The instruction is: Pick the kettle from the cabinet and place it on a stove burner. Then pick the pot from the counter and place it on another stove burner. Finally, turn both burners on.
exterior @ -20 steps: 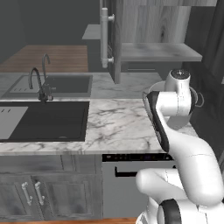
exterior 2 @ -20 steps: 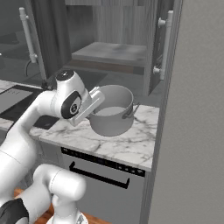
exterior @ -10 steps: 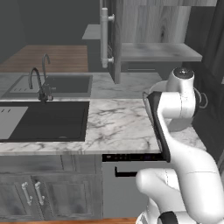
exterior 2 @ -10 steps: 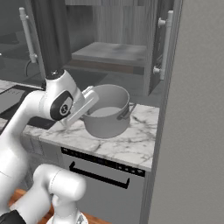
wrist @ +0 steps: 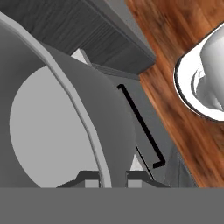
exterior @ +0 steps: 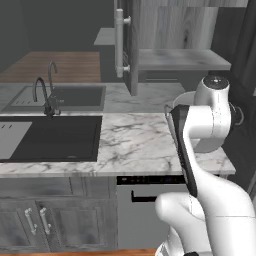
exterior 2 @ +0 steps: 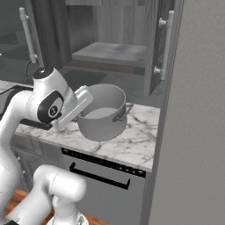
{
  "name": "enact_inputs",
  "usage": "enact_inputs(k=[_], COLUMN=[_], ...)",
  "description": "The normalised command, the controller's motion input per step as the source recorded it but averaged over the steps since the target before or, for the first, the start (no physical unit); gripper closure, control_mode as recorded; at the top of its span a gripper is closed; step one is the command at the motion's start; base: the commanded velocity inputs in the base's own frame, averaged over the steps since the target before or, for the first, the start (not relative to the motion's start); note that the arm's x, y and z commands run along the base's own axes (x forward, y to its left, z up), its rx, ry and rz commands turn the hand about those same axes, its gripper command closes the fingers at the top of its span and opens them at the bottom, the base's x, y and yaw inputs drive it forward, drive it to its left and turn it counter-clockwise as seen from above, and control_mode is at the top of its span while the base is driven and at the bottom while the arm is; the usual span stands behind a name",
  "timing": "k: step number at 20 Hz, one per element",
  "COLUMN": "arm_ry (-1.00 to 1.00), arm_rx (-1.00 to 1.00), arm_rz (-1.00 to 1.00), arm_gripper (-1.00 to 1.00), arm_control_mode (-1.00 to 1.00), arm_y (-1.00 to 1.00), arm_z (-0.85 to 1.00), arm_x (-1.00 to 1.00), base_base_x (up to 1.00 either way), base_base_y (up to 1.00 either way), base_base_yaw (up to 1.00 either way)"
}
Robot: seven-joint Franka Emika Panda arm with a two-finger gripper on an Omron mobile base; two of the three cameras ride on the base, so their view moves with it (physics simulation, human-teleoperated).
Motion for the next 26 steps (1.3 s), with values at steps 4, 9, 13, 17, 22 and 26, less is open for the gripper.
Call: enact_inputs(k=[4, 9, 13, 17, 22, 26], arm_ry=[0.0, 0.0, -0.06, 0.0, 0.0, 0.0], arm_rx=[0.0, 0.0, 0.0, 0.0, 0.0, 0.0], arm_rz=[0.0, 0.0, 0.0, 0.0, 0.0, 0.0], arm_gripper=[1.0, 1.0, 1.0, 1.0, 1.0, 1.0], arm_control_mode=[-1.0, -1.0, -1.0, 1.0, 1.0, 1.0], arm_y=[0.05, 0.01, 0.0, 0.0, 0.0, 0.0], arm_z=[0.12, 0.0, 0.0, 0.0, 0.0, 0.0], arm_x=[-0.32, -0.02, -0.1, 0.0, 0.0, 0.0], base_base_x=[0.0, 0.0, 0.0, -0.61, -0.72, -0.74], base_base_y=[0.0, 0.0, 0.0, 0.0, 0.01, 0.0], base_base_yaw=[0.0, 0.0, 0.0, -0.01, -0.05, -0.09])
